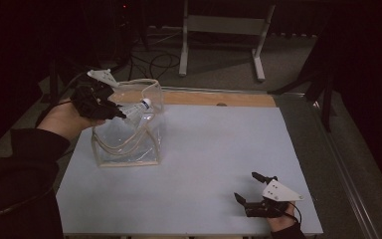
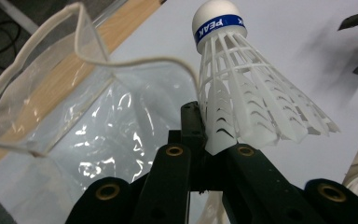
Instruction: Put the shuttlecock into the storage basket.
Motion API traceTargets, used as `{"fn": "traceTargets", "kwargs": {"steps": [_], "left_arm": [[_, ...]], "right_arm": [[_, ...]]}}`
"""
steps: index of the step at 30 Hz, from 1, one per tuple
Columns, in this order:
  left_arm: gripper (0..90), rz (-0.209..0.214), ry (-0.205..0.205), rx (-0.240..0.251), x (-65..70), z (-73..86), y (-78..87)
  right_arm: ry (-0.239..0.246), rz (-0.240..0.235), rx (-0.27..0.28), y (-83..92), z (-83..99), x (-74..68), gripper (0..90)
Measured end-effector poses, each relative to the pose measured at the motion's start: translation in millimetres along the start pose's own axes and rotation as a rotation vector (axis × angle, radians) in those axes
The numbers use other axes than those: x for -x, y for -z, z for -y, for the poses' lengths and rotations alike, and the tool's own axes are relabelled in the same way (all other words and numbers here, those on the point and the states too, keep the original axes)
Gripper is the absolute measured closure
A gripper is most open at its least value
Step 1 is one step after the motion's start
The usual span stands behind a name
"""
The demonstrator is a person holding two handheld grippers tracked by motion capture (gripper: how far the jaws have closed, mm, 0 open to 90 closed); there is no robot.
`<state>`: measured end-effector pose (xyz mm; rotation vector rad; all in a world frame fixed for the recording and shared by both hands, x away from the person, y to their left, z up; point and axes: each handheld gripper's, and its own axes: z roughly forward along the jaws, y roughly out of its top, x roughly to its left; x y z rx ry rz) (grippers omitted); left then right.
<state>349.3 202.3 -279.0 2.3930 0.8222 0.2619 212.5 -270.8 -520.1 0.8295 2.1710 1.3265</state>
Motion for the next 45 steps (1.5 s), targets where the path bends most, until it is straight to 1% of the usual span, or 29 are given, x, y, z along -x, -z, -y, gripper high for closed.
{"fn": "traceTargets", "kwargs": {"steps": [3,7,8,9,10,12,14,16,17,22,23,24,25,31,32,35,36,37,39,40,44,45], "left_arm": [[90.0,-0.014,0.01,-0.003,-3.9,5.3,-2.3],[90.0,-0.05,0.03,0.017,-7.1,10.4,-6.9],[90.0,-0.057,0.041,0.02,-8.1,11.1,-8.0],[90.0,-0.061,0.042,0.026,-8.8,11.9,-9.3],[90.0,-0.064,0.05,0.027,-9.6,12.5,-10.6],[90.0,-0.074,0.054,0.021,-10.9,13.7,-14.2],[90.0,-0.072,0.05,0.011,-11.7,14.9,-17.8],[90.0,-0.068,0.055,0.006,-12.3,16.1,-21.4],[90.0,-0.075,0.046,0.004,-12.6,16.5,-23.2],[90.0,-0.093,0.052,-0.006,-14.7,18.3,-31.1],[90.0,-0.091,0.056,-0.014,-16.2,19.1,-34.5],[90.0,-0.091,0.056,-0.014,-16.2,19.1,-34.5],[90.0,-0.097,0.055,-0.02,-16.5,19.6,-36.4],[90.0,-0.091,0.063,-0.053,-18.7,24.4,-49.3],[90.0,-0.082,0.069,-0.056,-18.7,25.1,-51.0],[90.0,-0.072,0.06,-0.081,-18.4,26.4,-55.4],[90.0,-0.077,0.058,-0.086,-18.5,26.8,-57.0],[90.0,-0.078,0.064,-0.09,-18.2,27.0,-58.4],[90.0,-0.07,0.053,-0.102,-18.6,27.3,-60.3],[90.0,-0.069,0.058,-0.104,-18.2,27.5,-61.4],[90.0,-0.057,0.048,-0.121,-17.3,27.8,-65.5],[90.0,-0.061,0.047,-0.123,-16.7,27.9,-66.8]], "right_arm": [[0.001,0.001,0.0,0.0,-0.1,0.0,9.0],[-0.002,0.002,0.002,0.3,-0.3,-0.3,9.0],[0.003,0.001,-0.001,0.2,-0.1,0.0,9.0],[0.003,0.001,0.0,0.3,-0.1,0.1,9.0],[-0.002,0.001,0.003,0.3,-0.3,-0.2,9.0],[-0.001,0.0,0.002,0.6,-0.3,0.0,9.0],[-0.001,0.001,0.003,0.4,-0.2,0.0,9.0],[-0.002,0.0,0.002,0.4,-0.1,0.1,9.1],[0.0,-0.001,0.002,0.4,-0.1,0.1,9.1],[0.003,0.0,0.002,0.6,-0.3,0.3,9.1],[0.002,0.001,0.002,0.9,-0.4,0.2,9.0],[0.002,0.001,0.002,0.9,-0.4,0.2,9.0],[0.003,0.0,0.003,0.7,-0.4,0.3,9.0],[0.003,0.0,0.003,0.7,-0.3,0.4,9.0],[0.004,0.0,0.003,0.7,-0.3,0.4,9.0],[0.0,0.0,0.005,0.4,-0.1,0.6,9.1],[-0.001,0.0,0.003,0.3,0.0,0.4,9.0],[-0.002,-0.001,0.002,0.3,0.0,0.2,9.0],[0.002,-0.001,0.001,0.2,0.0,0.2,9.1],[-0.004,0.0,0.002,0.2,0.0,0.3,9.0],[-0.004,0.001,0.001,0.2,0.1,0.4,9.0],[-0.004,0.001,0.002,0.2,0.0,0.4,9.1]]}}
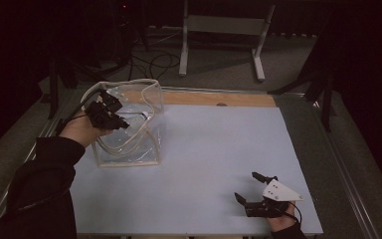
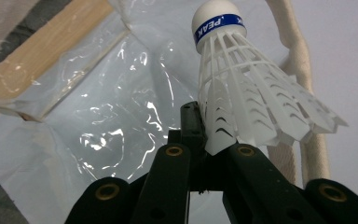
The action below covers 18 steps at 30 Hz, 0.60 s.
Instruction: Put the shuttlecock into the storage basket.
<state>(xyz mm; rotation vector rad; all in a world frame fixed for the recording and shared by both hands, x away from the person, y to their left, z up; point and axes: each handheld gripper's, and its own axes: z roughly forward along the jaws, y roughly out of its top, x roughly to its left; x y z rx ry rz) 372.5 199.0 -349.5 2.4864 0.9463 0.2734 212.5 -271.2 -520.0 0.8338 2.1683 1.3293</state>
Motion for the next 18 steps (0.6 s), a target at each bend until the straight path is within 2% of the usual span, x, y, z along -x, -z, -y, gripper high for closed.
{"fn": "traceTargets", "kwargs": {"steps": [7,10,15,18], "left_arm": [[90.0,0.016,-0.002,-0.027,1.7,0.5,-6.8],[89.9,0.023,-0.008,-0.057,2.7,0.7,-10.4],[88.8,0.033,0.006,-0.102,3.4,0.9,-15.6],[83.5,0.039,0.009,-0.12,4.5,1.1,-18.2]], "right_arm": [[0.005,-0.001,-0.003,0.1,0.2,0.4,9.0],[0.006,-0.002,-0.004,-0.1,0.2,0.3,9.1],[0.004,-0.003,-0.003,0.1,0.2,0.4,9.1],[0.003,-0.002,-0.003,0.1,0.2,0.5,9.1]]}}
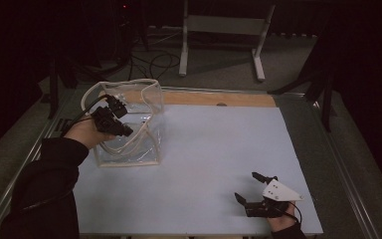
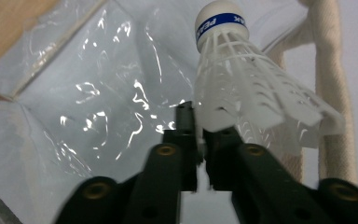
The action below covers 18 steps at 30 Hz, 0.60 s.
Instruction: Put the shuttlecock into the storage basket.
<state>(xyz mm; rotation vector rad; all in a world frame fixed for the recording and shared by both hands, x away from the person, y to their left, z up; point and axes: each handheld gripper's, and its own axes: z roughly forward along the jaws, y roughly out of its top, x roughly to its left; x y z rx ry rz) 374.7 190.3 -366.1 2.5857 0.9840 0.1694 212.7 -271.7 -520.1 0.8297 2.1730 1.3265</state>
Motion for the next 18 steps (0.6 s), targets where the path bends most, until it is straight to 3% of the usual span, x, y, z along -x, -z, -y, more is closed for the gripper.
{"fn": "traceTargets", "kwargs": {"steps": [6,9,13,18], "left_arm": [[61.0,-0.025,0.005,-0.002,2.8,-2.5,-1.9],[46.9,-0.049,0.027,0.009,2.7,-4.0,0.3],[34.0,-0.056,0.048,0.012,2.8,-4.6,2.1],[25.1,-0.072,0.076,0.019,1.7,-4.6,4.4]], "right_arm": [[0.0,0.0,0.0,0.1,0.0,0.0,9.0],[0.0,0.0,-0.001,0.2,-0.1,0.0,9.1],[-0.003,0.003,0.001,0.3,-0.2,-0.1,9.0],[-0.003,0.003,0.001,0.3,-0.3,-0.2,9.1]]}}
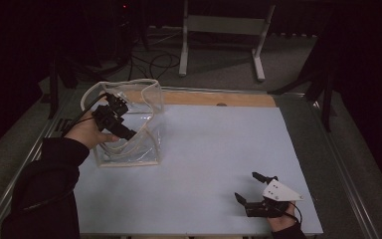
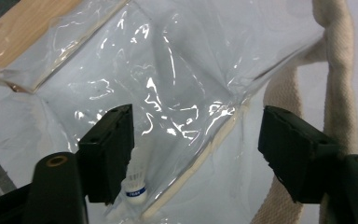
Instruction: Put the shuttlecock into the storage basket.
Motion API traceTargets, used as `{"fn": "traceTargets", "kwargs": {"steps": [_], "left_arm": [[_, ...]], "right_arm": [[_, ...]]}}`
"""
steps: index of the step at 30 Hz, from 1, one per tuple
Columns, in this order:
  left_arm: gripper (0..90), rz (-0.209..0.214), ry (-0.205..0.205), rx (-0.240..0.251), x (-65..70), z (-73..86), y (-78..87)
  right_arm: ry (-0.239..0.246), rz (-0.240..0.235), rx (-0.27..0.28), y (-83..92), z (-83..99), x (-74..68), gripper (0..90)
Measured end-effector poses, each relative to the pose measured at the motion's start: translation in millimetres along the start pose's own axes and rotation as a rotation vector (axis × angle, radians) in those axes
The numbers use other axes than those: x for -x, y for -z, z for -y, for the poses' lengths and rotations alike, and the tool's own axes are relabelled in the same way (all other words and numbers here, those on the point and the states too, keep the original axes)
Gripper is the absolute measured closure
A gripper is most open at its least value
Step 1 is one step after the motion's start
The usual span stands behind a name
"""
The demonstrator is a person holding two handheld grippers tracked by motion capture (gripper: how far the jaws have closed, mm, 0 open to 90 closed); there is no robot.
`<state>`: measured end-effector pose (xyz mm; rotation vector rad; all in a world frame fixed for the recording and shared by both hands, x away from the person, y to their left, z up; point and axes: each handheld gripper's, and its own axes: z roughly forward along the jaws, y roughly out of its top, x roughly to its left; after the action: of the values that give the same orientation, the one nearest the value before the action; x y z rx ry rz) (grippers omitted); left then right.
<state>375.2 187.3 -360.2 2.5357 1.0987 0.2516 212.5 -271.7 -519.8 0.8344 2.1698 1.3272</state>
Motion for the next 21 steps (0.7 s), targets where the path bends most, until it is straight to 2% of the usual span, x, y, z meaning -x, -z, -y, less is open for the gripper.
{"fn": "traceTargets", "kwargs": {"steps": [6,7,8,12,15,18,21], "left_arm": [[15.4,-0.017,0.039,0.021,-3.0,-0.3,4.4],[15.4,0.003,0.055,0.036,-5.0,-0.6,7.8],[8.6,0.004,0.06,0.045,-5.7,-0.8,9.2],[1.9,0.026,0.073,0.075,-7.1,-1.7,15.1],[0.0,0.032,0.075,0.097,-6.0,-2.9,19.5],[0.0,0.007,0.068,0.118,-3.0,-4.8,23.2],[0.0,0.006,0.065,0.142,-0.7,-6.6,27.0]], "right_arm": [[0.002,0.001,0.0,-0.1,-0.1,-0.1,9.0],[0.003,0.002,0.0,-0.1,-0.1,-0.1,9.1],[0.002,0.001,0.0,-0.1,-0.1,-0.1,9.0],[0.005,0.002,0.001,0.0,-0.3,-0.1,9.1],[0.003,0.001,0.001,-0.1,-0.3,-0.2,9.1],[0.002,0.001,0.002,-0.1,-0.3,-0.2,9.0],[0.004,0.001,0.002,-0.2,-0.3,0.0,9.1]]}}
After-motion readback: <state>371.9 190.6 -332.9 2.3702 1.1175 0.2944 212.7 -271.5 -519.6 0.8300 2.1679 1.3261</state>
